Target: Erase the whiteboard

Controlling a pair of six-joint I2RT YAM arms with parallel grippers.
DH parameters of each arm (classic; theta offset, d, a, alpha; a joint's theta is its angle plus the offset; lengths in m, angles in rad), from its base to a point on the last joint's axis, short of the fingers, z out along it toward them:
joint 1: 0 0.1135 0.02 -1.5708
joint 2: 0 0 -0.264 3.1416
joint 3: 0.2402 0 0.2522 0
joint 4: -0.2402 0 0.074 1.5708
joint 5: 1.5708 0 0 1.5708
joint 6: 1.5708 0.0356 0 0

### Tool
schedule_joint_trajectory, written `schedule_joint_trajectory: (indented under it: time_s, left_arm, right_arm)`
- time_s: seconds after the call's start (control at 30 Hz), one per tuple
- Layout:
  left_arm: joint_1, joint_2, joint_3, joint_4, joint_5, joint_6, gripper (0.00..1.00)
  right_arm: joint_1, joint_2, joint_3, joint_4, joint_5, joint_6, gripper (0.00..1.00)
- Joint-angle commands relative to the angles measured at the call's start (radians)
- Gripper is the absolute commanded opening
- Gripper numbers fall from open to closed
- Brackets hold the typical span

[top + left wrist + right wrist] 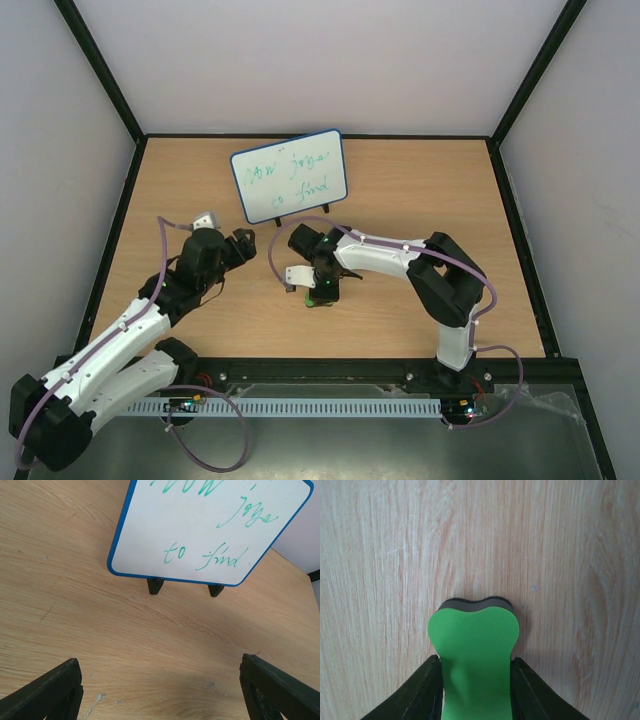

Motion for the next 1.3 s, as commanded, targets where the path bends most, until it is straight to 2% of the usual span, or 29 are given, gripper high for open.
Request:
schedule_joint_trajectory:
  time_s: [0.0,0.1,0.17,0.3,0.37,0.43,0.5,0.6,0.67,0.8,0.9,0.97,1.1,1.27]
  left_arm:
    - [0.007,0.004,-0.018,0.02,-0.01,-0.003,0.85]
    - [0.034,0.007,-0.014,0.028,-0.002,0.011,0.85]
    - [0.083,0.014,-0.006,0.053,0.031,0.057,0.86]
    - [0.208,0.07,0.043,0.087,0.069,0.136,0.89]
    - [0.267,0.102,0.058,0.107,0.038,0.149,0.99]
    - [0.333,0.121,0.047,0.161,0.019,0.143,0.99]
    - [0.435,0.147,0.005,0.306,0.151,0.148,1.0]
    - [0.539,0.253,-0.018,0.556,0.355,0.141,0.99]
    - [0.554,0.355,0.034,0.648,0.447,0.191,0.99]
    - [0.555,0.551,0.163,0.787,0.613,0.258,0.95]
    - [0.557,0.673,0.282,0.833,0.649,0.266,0.94]
    - [0.557,0.751,0.371,0.823,0.668,0.269,0.99]
    - [0.555,0.888,0.535,0.762,0.738,0.288,1.0]
    - [0.535,1.01,0.703,0.622,0.803,0.332,0.93]
  right_arm:
    - [0.008,-0.017,0.003,-0.007,0.009,0.0,0.3]
    - [0.0,-0.03,0.009,-0.034,0.01,0.002,0.22]
    - [-0.034,-0.058,0.006,-0.047,0.001,0.005,0.2]
    - [-0.168,-0.142,-0.011,-0.057,-0.101,0.04,0.17]
    - [-0.25,-0.191,-0.027,-0.048,-0.179,0.09,0.12]
    - [-0.333,-0.247,-0.061,-0.019,-0.255,0.139,0.07]
    - [-0.408,-0.311,-0.13,0.053,-0.333,0.204,0.02]
    - [-0.481,-0.41,-0.264,0.209,-0.393,0.312,0.02]
    - [-0.515,-0.462,-0.332,0.296,-0.394,0.34,0.02]
    - [-0.58,-0.511,-0.392,0.362,-0.411,0.372,0.02]
    - [-0.597,-0.505,-0.392,0.352,-0.439,0.365,0.02]
    - [-0.599,-0.51,-0.394,0.345,-0.451,0.358,0.02]
    - [-0.599,-0.543,-0.419,0.349,-0.451,0.344,0.02]
    - [-0.599,-0.565,-0.429,0.355,-0.436,0.336,0.02]
